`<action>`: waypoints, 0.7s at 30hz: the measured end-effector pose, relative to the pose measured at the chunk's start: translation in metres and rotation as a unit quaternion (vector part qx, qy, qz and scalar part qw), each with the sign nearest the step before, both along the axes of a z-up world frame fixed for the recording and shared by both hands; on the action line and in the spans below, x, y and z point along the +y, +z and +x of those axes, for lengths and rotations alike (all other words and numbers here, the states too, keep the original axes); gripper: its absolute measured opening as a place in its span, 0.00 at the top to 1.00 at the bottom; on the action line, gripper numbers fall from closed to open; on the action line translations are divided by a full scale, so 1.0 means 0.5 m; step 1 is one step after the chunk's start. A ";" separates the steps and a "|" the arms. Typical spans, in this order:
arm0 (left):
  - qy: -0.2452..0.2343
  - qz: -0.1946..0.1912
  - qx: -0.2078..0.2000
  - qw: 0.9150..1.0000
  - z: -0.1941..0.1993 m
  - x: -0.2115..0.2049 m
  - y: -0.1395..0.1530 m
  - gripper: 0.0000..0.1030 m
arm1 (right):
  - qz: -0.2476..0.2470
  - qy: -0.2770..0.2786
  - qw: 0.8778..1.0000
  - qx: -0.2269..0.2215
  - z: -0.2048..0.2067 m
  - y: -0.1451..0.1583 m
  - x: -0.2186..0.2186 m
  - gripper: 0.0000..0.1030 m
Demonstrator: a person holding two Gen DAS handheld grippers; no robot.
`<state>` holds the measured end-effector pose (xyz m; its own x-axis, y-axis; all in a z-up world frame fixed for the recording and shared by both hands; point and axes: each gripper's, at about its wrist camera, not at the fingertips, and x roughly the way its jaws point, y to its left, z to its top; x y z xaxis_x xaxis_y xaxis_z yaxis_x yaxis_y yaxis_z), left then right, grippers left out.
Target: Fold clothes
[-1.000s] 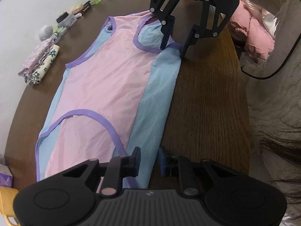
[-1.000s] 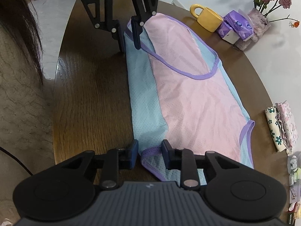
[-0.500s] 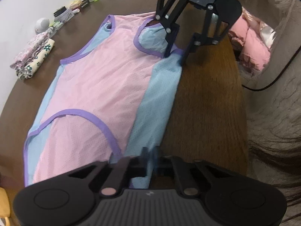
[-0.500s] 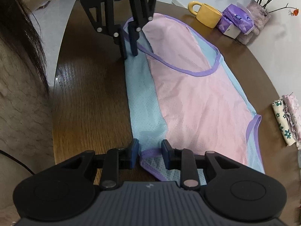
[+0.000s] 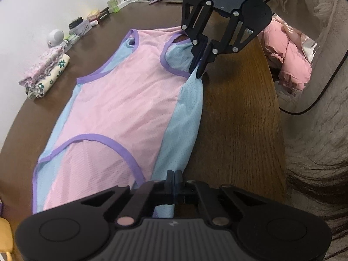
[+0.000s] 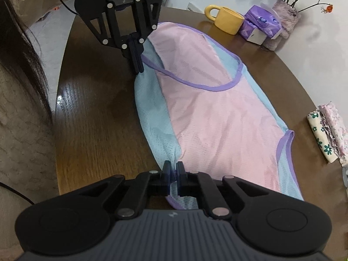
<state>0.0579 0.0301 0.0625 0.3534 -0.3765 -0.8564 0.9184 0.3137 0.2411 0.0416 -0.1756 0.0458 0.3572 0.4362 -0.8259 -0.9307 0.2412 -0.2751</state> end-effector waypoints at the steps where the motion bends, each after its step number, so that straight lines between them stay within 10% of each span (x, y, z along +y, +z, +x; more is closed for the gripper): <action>1: -0.001 0.003 -0.007 1.000 0.000 0.000 0.002 1.00 | 0.001 -0.003 1.000 -0.004 0.002 0.002 -0.001 0.96; 21: 0.009 0.019 -0.086 0.996 0.115 -0.005 0.036 1.00 | 0.020 -0.044 0.997 -0.058 0.129 0.042 0.006 0.96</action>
